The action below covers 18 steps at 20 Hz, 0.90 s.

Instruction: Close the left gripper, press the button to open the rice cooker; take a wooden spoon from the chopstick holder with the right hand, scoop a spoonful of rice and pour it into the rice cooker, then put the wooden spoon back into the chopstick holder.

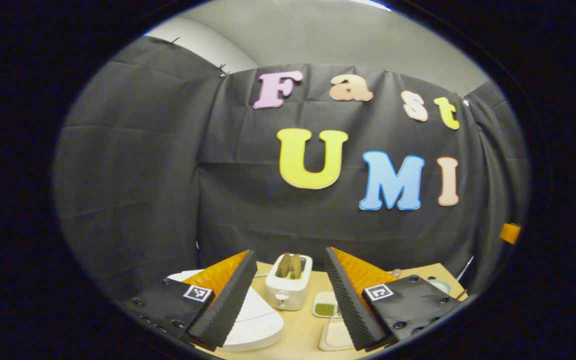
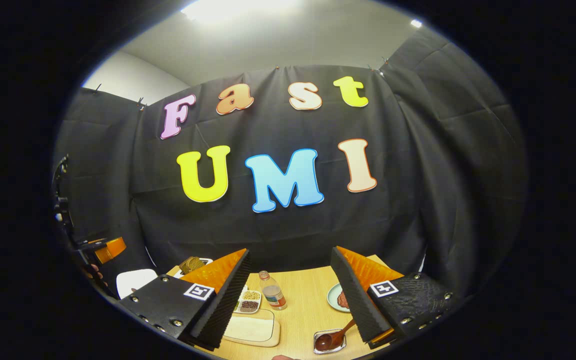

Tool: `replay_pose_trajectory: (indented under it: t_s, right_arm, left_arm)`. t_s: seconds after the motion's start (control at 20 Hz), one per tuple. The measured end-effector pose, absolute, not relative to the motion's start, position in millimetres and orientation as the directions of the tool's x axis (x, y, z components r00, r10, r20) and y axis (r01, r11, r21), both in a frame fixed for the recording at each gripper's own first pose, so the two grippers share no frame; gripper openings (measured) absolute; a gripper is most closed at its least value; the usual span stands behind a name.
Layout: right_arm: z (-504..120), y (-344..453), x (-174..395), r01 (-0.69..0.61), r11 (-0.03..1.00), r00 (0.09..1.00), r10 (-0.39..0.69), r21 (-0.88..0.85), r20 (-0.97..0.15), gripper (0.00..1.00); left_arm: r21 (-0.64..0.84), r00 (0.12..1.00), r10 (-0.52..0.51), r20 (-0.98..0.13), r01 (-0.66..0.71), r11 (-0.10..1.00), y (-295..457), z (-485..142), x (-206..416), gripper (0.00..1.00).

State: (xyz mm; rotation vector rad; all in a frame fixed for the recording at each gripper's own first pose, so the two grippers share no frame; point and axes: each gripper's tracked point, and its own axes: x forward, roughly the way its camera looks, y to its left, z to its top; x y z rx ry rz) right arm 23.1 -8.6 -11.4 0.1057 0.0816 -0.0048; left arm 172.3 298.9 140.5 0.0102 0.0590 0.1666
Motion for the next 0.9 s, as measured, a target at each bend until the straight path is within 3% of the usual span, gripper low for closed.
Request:
replay_pose_trajectory:
  t_s: [0.15, 0.3, 0.9]
  right_arm:
    - [3.1, -2.9, 19.7, -0.003, 0.997, 0.999, 0.007, 0.081, -0.051, 0.98]
    - [13.8, 5.6, 14.5, -0.022, 0.997, 0.999, 0.024, 0.071, -0.027, 0.98]
    - [7.1, 5.9, 16.5, -0.018, 0.994, 0.999, 0.022, 0.106, -0.031, 0.98]
  left_arm:
    - [0.049, 0.999, 0.043, -0.008, -0.042, 0.998, 232.3, 161.7, 157.2, 0.95]
    - [0.024, 0.999, -0.036, -0.025, 0.037, 0.999, 186.5, 155.4, 140.4, 0.95]
    - [-0.012, 0.999, -0.045, -0.026, 0.045, 0.999, 189.1, 157.9, 140.4, 0.95]
